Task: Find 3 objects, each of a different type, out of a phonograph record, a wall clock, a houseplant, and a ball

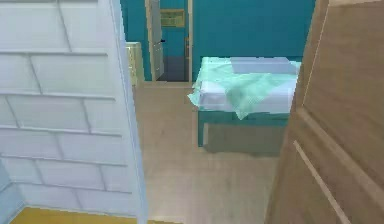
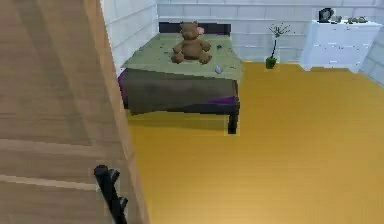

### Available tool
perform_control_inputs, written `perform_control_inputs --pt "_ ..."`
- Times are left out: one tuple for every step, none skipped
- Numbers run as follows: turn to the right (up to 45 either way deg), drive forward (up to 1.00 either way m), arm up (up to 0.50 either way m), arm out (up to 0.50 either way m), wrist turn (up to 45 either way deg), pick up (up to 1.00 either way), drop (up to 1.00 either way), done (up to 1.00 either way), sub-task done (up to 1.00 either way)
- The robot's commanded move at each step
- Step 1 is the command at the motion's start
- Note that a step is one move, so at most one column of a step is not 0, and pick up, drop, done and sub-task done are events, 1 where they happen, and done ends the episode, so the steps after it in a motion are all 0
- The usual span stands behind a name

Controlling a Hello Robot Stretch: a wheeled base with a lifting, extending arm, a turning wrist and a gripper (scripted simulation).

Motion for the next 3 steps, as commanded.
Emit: perform_control_inputs --pt "0.0 1.00 0.00 0.00 0.0 0.00 0.00 0.00 0.00" --pt "6.0 0.00 0.00 0.00 0.0 0.00 0.00 0.00 0.00" --pt "0.0 0.20 0.00 0.00 0.0 0.00 0.00 0.00 0.00"
